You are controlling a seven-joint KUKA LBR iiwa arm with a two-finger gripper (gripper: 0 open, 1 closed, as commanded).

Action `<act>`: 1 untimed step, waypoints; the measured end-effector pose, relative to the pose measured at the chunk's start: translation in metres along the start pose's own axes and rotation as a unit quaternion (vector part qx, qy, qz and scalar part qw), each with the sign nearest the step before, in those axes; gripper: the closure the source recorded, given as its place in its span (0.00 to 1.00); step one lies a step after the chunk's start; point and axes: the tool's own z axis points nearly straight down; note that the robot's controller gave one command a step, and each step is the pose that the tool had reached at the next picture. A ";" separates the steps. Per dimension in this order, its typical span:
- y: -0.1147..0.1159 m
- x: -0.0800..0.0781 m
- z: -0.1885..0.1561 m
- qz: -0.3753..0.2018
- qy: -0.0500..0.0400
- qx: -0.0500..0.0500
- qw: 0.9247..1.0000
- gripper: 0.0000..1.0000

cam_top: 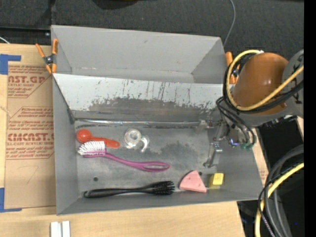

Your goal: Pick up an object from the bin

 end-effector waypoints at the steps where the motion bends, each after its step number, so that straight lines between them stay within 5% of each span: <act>1: 0.000 0.000 0.000 0.000 0.000 0.000 1.000 0.00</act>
Offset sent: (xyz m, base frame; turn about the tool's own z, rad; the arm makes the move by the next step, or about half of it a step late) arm -0.0416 0.0160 -0.0458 -0.0675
